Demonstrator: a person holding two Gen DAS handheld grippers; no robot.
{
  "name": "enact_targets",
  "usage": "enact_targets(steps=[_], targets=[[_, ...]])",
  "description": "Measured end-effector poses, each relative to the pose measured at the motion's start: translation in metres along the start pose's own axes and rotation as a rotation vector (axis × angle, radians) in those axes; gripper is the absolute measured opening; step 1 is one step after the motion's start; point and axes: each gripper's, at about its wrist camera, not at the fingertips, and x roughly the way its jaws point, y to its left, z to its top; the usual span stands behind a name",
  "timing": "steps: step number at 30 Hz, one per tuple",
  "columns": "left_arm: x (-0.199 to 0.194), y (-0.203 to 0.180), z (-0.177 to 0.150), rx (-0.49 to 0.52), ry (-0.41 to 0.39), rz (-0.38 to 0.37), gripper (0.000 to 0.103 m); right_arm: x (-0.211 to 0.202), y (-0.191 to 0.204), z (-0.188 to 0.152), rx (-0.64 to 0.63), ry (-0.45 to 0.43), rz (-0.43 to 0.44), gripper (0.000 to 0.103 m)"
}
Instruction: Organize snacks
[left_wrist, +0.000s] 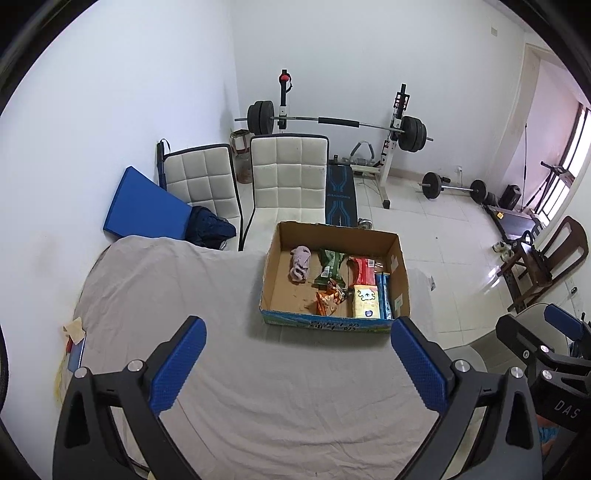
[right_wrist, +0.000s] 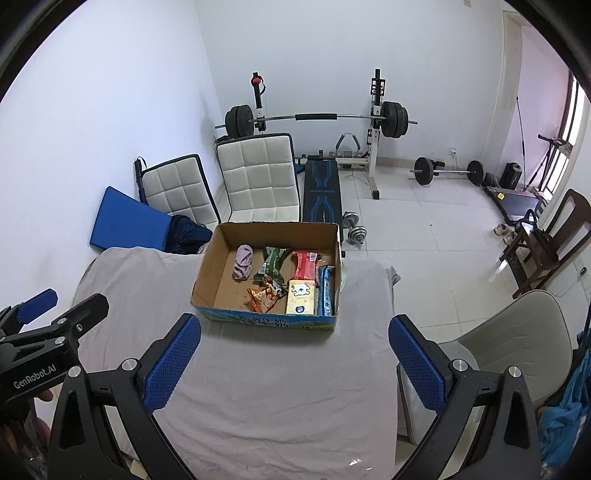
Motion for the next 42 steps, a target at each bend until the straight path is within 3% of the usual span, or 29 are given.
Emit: enact_targets(steps=[42], targets=[[-0.001, -0.001, 0.006, 0.007, -0.008, 0.030, 0.102, -0.010, -0.004, 0.014, 0.001, -0.013, -0.005, 0.103]])
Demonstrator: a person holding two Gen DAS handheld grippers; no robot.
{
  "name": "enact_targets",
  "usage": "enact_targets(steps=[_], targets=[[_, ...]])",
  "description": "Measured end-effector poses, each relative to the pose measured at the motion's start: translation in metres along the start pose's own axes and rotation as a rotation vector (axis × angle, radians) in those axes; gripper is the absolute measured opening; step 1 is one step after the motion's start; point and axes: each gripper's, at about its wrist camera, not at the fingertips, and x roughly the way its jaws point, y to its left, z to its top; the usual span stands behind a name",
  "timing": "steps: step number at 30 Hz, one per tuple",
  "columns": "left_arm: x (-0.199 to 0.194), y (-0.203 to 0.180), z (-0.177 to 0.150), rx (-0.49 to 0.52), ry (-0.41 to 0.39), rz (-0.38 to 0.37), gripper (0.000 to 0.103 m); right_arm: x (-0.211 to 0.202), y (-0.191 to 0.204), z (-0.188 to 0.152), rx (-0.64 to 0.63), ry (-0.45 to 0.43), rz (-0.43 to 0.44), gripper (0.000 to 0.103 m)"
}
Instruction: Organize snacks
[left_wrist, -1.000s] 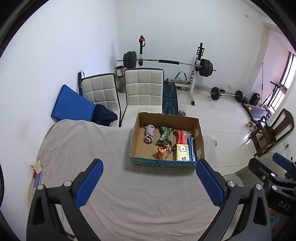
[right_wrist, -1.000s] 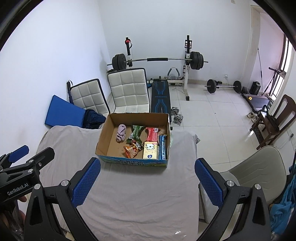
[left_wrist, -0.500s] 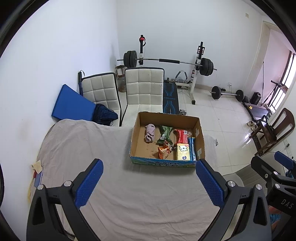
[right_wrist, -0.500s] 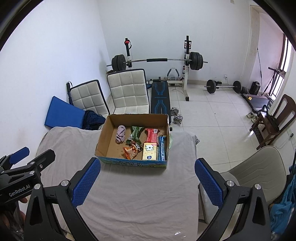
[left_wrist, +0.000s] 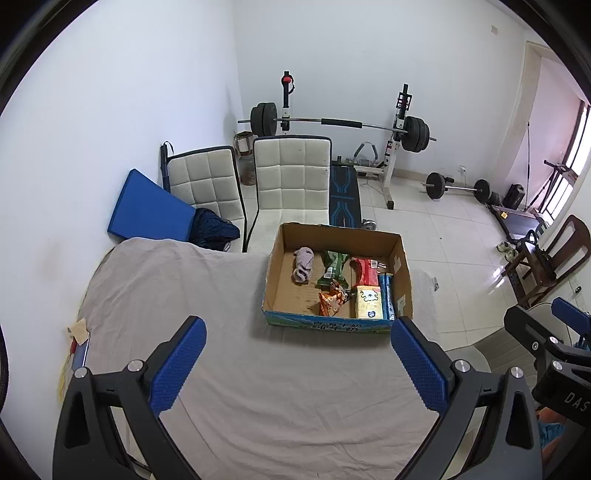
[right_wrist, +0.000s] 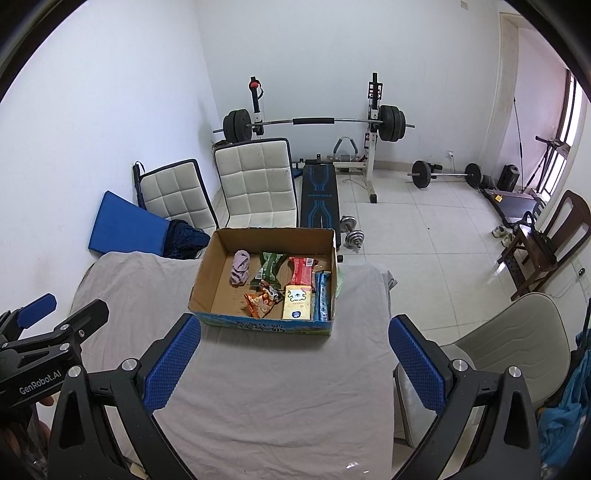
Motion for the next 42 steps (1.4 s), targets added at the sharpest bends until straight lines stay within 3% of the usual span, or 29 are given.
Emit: enact_targets(steps=[7, 42], targets=[[-0.002, 0.001, -0.006, 0.001, -0.007, 0.035, 0.102, 0.000, 0.000, 0.001, 0.001, -0.002, -0.002, 0.103], [-0.015, 0.004, -0.010, -0.004, -0.037, 0.035, 0.102, -0.015, 0.004, 0.000, -0.023, -0.029, -0.006, 0.103]])
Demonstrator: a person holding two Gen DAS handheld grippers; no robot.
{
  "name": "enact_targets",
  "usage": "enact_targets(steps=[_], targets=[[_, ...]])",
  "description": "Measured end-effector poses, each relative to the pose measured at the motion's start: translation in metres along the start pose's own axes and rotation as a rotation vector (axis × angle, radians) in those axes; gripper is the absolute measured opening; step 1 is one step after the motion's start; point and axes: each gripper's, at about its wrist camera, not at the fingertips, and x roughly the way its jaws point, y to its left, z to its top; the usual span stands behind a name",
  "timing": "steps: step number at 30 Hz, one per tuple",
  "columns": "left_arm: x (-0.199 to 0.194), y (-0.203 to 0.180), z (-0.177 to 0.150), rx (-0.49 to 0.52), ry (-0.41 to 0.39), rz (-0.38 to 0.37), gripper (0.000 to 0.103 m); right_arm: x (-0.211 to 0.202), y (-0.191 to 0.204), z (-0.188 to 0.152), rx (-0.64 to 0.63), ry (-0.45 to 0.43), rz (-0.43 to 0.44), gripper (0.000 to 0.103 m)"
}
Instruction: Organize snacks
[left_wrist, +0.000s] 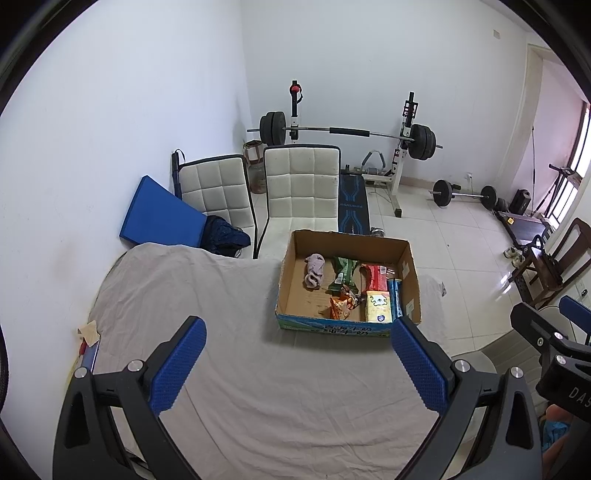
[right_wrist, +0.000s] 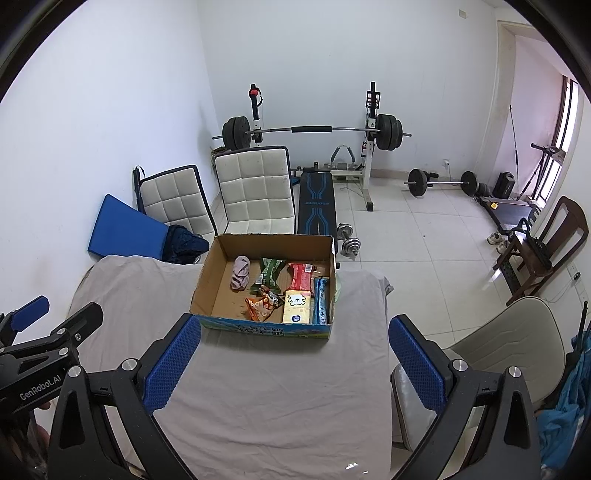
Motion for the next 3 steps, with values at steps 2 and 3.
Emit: enact_targets(steps=[2, 3], targets=[[-0.0017, 0.0002, 0.0006, -0.001, -0.001, 0.000, 0.102, -0.0024, 0.0006, 0.0009, 0.001, -0.001, 0.000, 0.103], [-0.0023, 0.0001, 0.0011, 0.000, -0.002, -0.001, 0.102, -0.0025, 0.0007, 0.0008, 0.000, -0.001, 0.000, 0.103]])
